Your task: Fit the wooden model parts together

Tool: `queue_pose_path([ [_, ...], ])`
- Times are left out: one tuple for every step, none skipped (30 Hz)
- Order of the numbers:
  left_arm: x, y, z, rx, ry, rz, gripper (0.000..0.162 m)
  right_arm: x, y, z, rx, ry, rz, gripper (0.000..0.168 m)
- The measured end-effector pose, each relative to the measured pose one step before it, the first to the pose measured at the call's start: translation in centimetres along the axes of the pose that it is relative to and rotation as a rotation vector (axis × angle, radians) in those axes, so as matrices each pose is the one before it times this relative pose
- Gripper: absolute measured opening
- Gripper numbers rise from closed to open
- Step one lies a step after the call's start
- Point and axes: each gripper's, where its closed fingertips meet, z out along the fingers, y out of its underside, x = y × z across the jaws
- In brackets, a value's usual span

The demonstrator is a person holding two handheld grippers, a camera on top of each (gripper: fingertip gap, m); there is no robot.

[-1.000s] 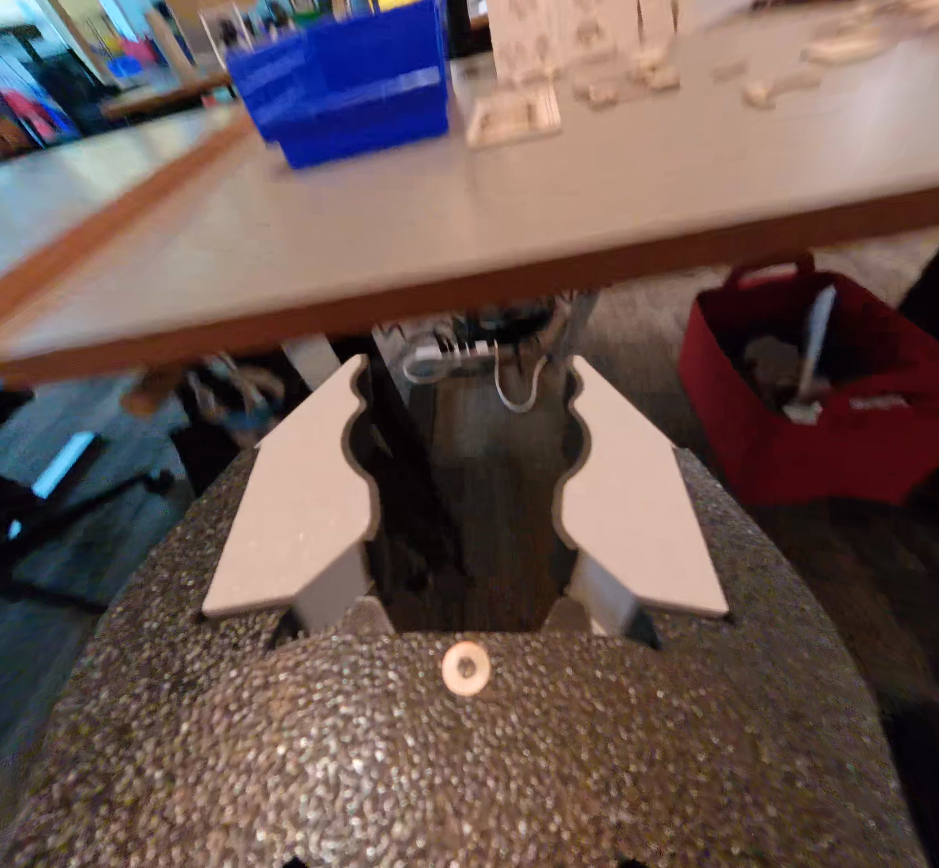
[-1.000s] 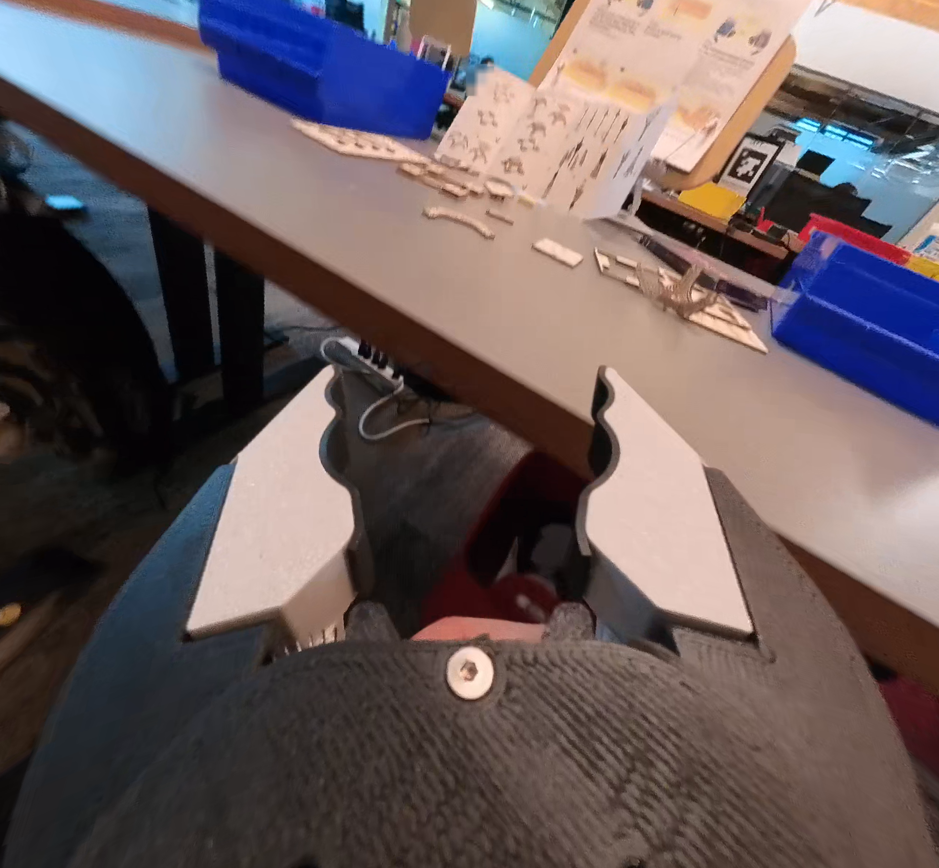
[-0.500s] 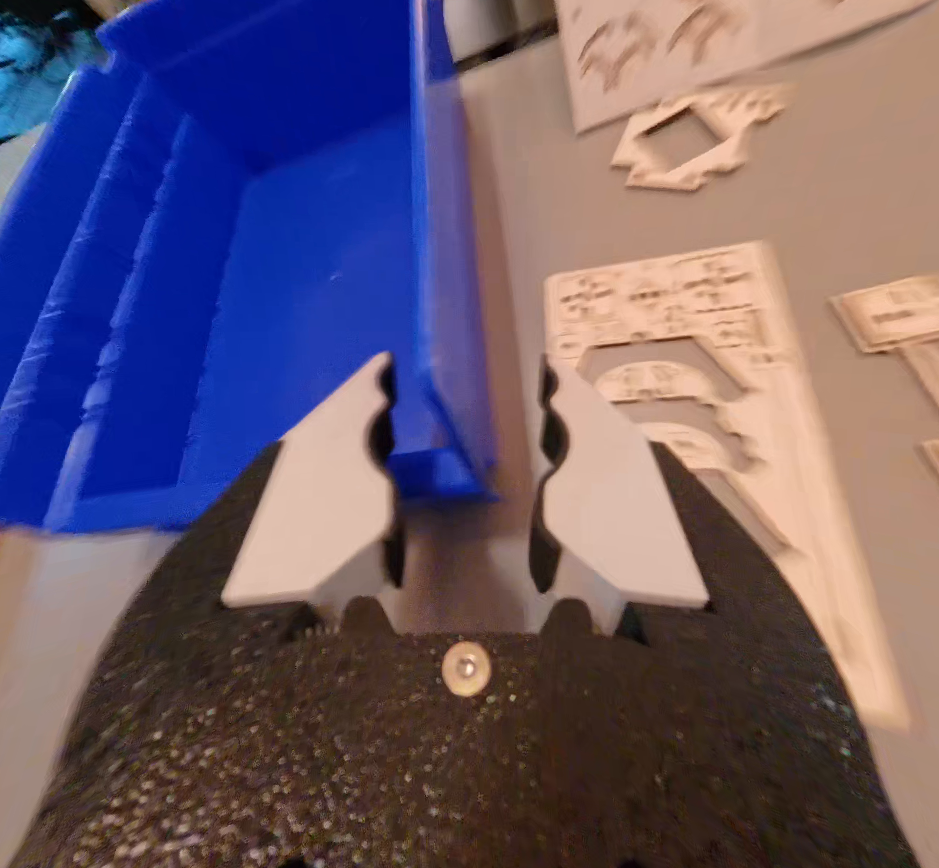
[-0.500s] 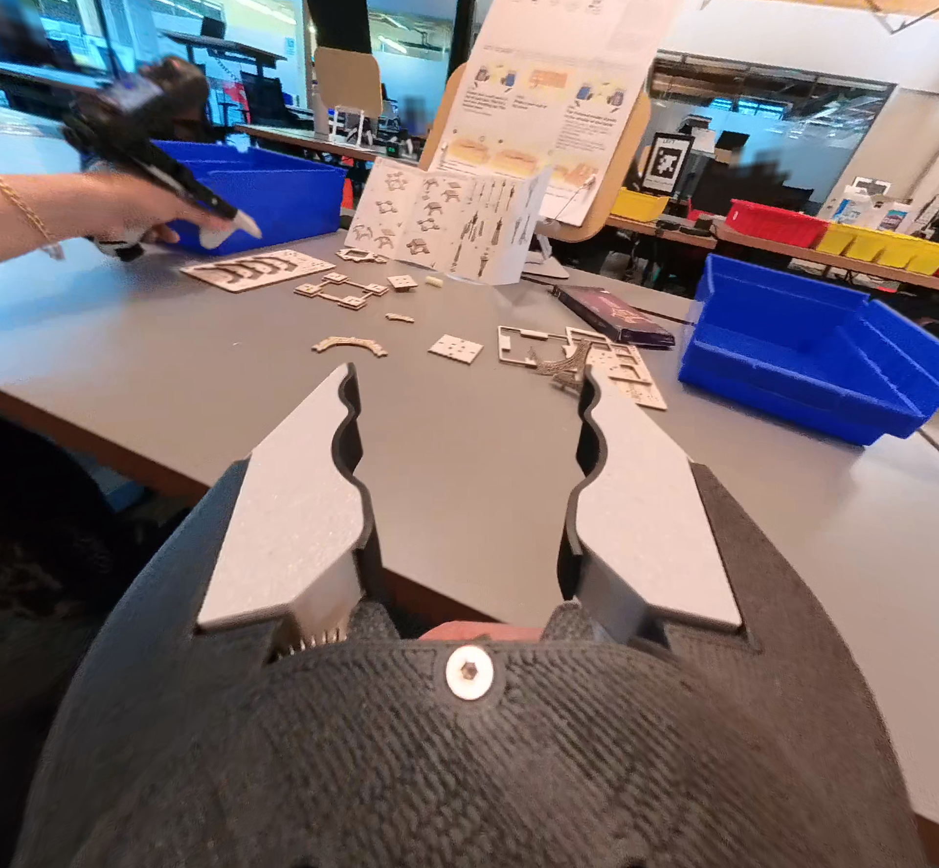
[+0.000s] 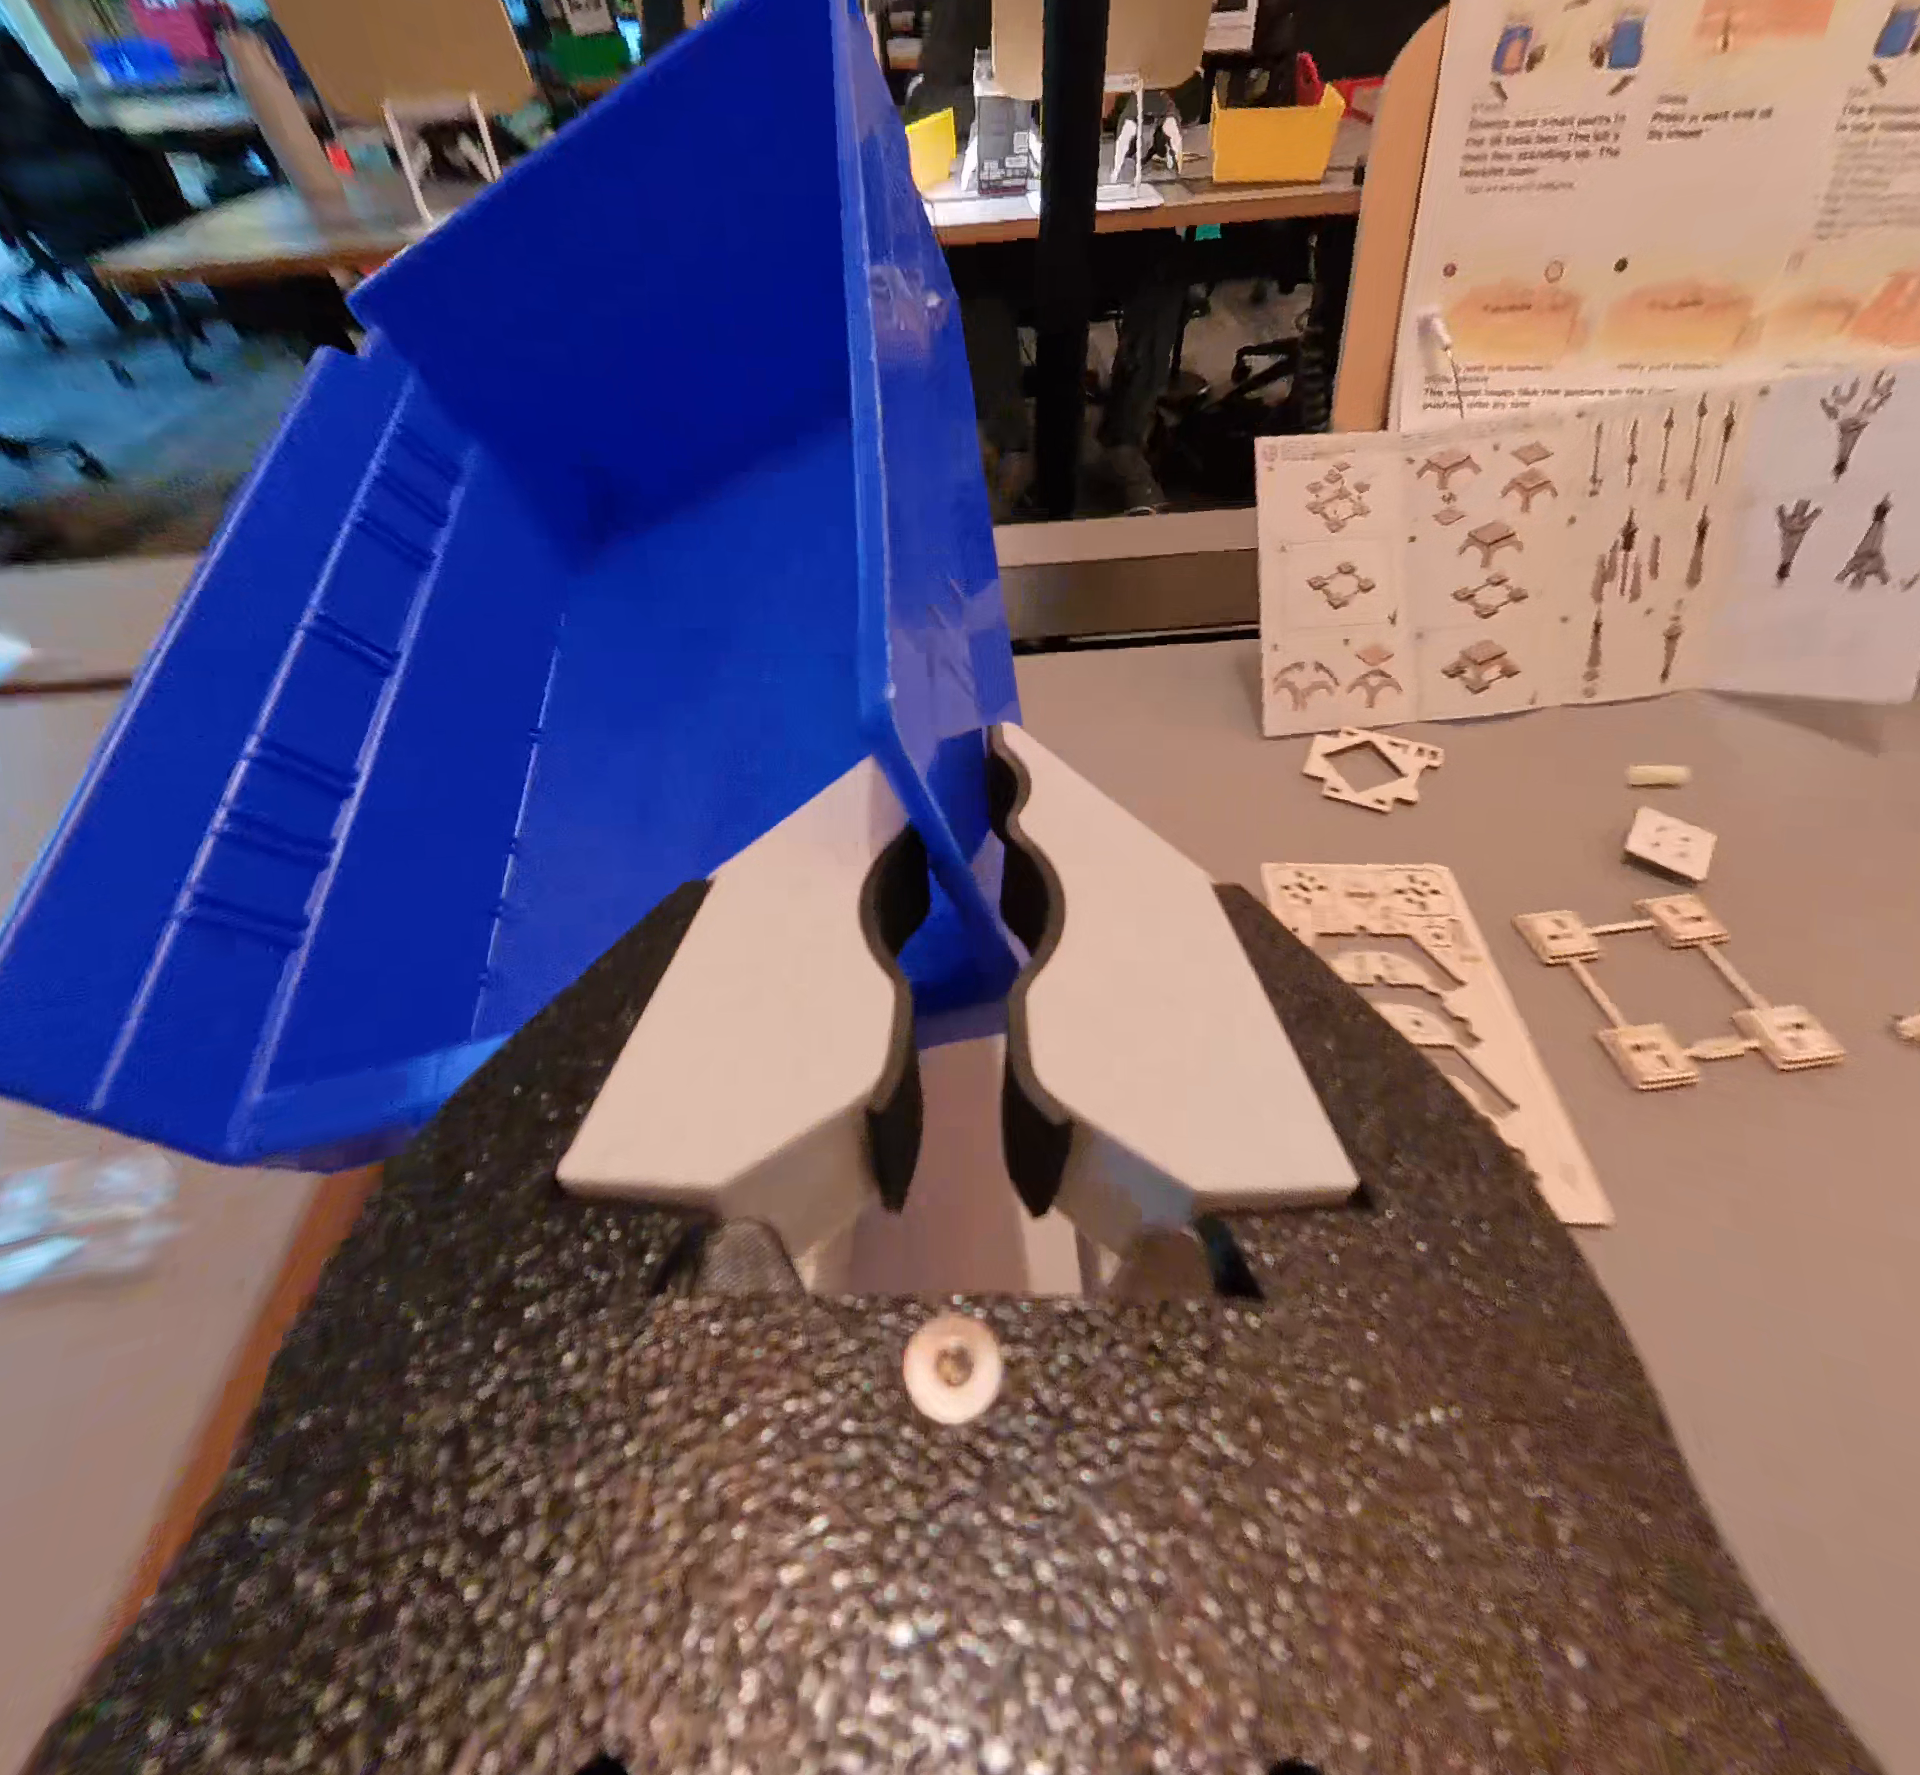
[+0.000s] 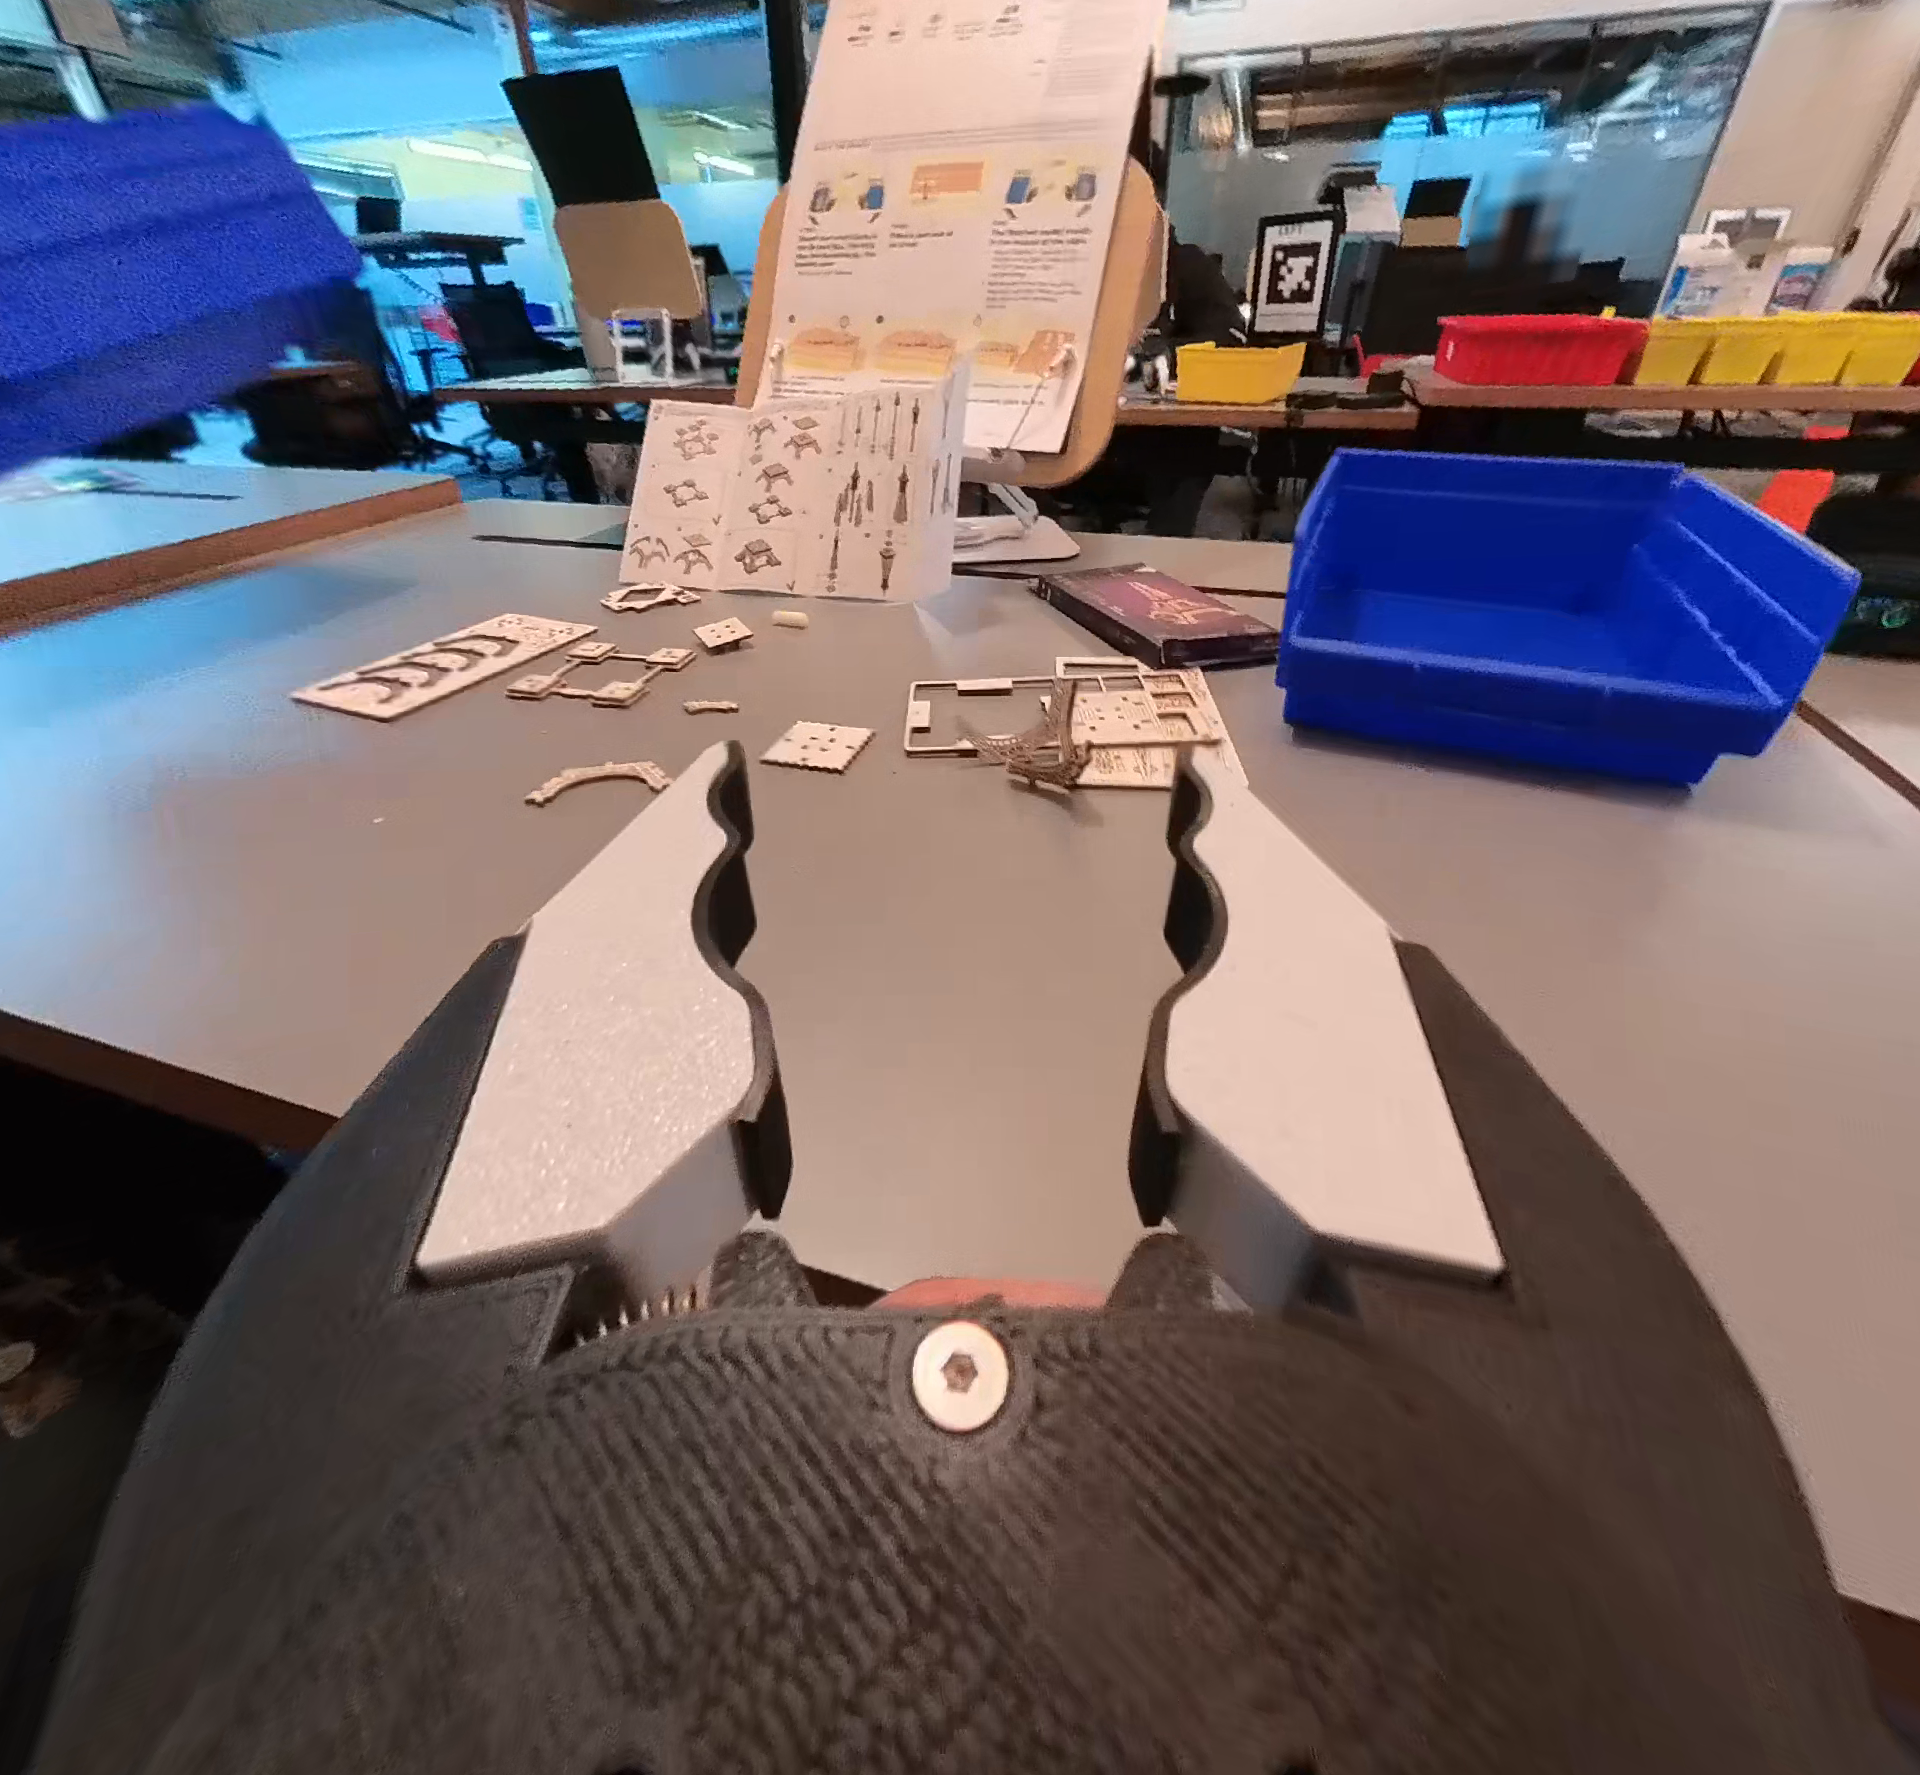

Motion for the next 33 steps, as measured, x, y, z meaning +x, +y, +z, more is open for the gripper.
queue_pose_path([
  [-0.457,-0.808,-0.300,0.0080,-0.0091,0.0302,0.004,0.245,0.386,0.304,-0.0112,0.0035,0.0039,0.079],
  [-0.399,-0.627,-0.072,0.0075,-0.0081,0.0088,0.004,0.080,0.250,0.592,-0.0074,-0.0037,-0.0061,0.079],
  [-0.356,-0.389,0.140,0.0052,-0.0112,-0.0007,0.004,-0.018,-0.025,0.874,-0.0002,-0.0047,-0.0111,0.079],
  [-0.303,-0.037,0.410,-0.0028,-0.0167,0.0053,0.004,-0.109,-0.271,1.218,0.0050,-0.0068,-0.0196,0.079],
  [-0.108,0.505,0.723,-0.0189,-0.0141,0.0197,0.004,-0.154,-0.276,1.671,0.0009,-0.0100,-0.0320,0.079],
  [0.022,1.040,1.050,-0.0310,-0.0149,0.0375,0.004,-0.047,-0.174,2.110,-0.0150,-0.0053,-0.0343,0.080],
  [0.082,1.392,1.333,-0.0328,-0.0207,0.0491,0.005,0.124,-0.188,2.583,-0.0243,0.0012,-0.0270,0.080],
  [0.198,1.632,1.545,-0.0315,-0.0216,0.0443,0.005,0.064,-0.292,3.040,-0.0197,-0.0055,-0.0135,0.080],
  [0.280,1.637,1.652,-0.0262,-0.0229,0.0280,0.005,-0.103,-0.358,3.391,-0.0134,-0.0203,0.0012,0.080],
  [0.340,1.455,1.640,-0.0214,-0.0246,0.0142,0.006,-0.075,-0.129,3.609,-0.0252,-0.0234,0.0105,0.080],
  [0.320,1.244,1.554,-0.0226,-0.0228,0.0013,0.006,-0.097,0.274,3.757,-0.0525,-0.0324,0.0022,0.081],
  [0.286,0.976,1.473,-0.0175,-0.0232,-0.0051,0.006,0.249,0.260,3.742,-0.0554,-0.0205,0.0100,0.087],
  [0.302,0.873,1.410,-0.0161,-0.0188,-0.0078,0.006,0.646,0.052,3.549,-0.0437,0.0022,0.0244,0.092],
  [0.325,0.824,1.345,-0.0162,-0.0123,0.0008,0.006,0.620,0.033,3.326,-0.0389,0.0058,0.0181,0.093],
  [0.258,0.558,1.169,-0.0019,-0.0198,0.0275,0.006,0.412,0.009,2.982,-0.0352,0.0006,0.0250,0.093],
  [0.371,0.332,0.953,0.0047,-0.0149,0.0443,0.006,0.271,0.111,2.661,-0.0381,-0.0025,0.0120,0.090],
  [0.489,0.405,0.807,-0.0064,-0.0031,0.0424,0.006,0.371,0.390,2.420,-0.0478,0.0036,0.0013,0.087],
  [0.435,0.471,0.645,-0.0103,-0.0001,0.0351,0.007,0.292,0.449,2.140,-0.0485,0.0016,0.0150,0.089],
  [0.030,-0.009,0.262,0.0233,-0.0189,0.0172,0.008,-0.257,0.211,1.781,-0.0304,-0.0263,0.0246,0.089],
  [-0.069,-0.115,-0.036,0.0246,-0.0115,0.0036,0.008,-0.586,0.048,1.340,-0.0165,-0.0432,0.0192,0.080],
  [0.022,-0.004,-0.128,0.0087,0.0079,0.0005,0.008,-0.325,-0.148,0.916,0.0000,-0.0220,0.0096,0.067],
  [-0.078,0.078,-0.224,0.0038,0.0048,-0.0069,0.009,-0.086,-0.237,0.465,0.0109,0.0024,-0.0117,0.044],
  [-0.263,-0.025,-0.370,0.0175,-0.0159,-0.0001,0.012,-0.324,-0.222,0.139,0.0143,-0.0025,-0.0352,0.009],
  [-0.449,-0.263,-0.581,0.0378,-0.0357,0.0177,0.021,-0.214,-0.421,-0.175,0.0284,0.0226,-0.0346,0.000],
  [-0.625,-0.427,-0.724,0.0491,-0.0514,0.0189,0.030,-0.306,-0.649,-0.516,0.0424,0.0379,-0.0440,0.000],
  [-0.573,-0.634,-0.740,0.0579,-0.0483,0.0141,0.039,-0.874,-0.864,-0.769,0.0438,0.0179,-0.0655,0.000],
  [-0.365,-0.701,-0.608,0.0542,-0.0314,0.0127,0.046,-0.740,-1.259,-1.010,0.0486,0.0467,-0.0624,0.000],
  [-0.270,-0.502,-0.354,0.0319,-0.0235,0.0114,0.050,-1.165,-1.644,-1.110,0.0565,0.0314,-0.0690,0.000],
  [-0.184,-0.260,-0.117,0.0105,-0.0170,0.0054,0.054,-1.367,-1.728,-1.083,0.0455,0.0211,-0.0482,0.000],
  [-0.049,-0.223,0.002,0.0054,-0.0065,-0.0063,0.058,-1.686,-1.961,-1.027,0.0531,0.0025,-0.0379,0.000],
  [0.045,-0.274,0.040,0.0093,0.0004,-0.0141,0.063,-1.635,-2.090,-0.950,0.0596,0.0071,-0.0255,0.000],
  [0.011,-0.214,-0.007,0.0062,-0.0013,-0.0160,0.066,-1.894,-2.118,-0.752,0.0614,-0.0125,-0.0126,0.000],
  [-0.117,-0.110,-0.124,-0.0012,-0.0068,-0.0196,0.069,-1.757,-1.929,-0.541,0.0497,-0.0126,-0.0167,0.000],
])
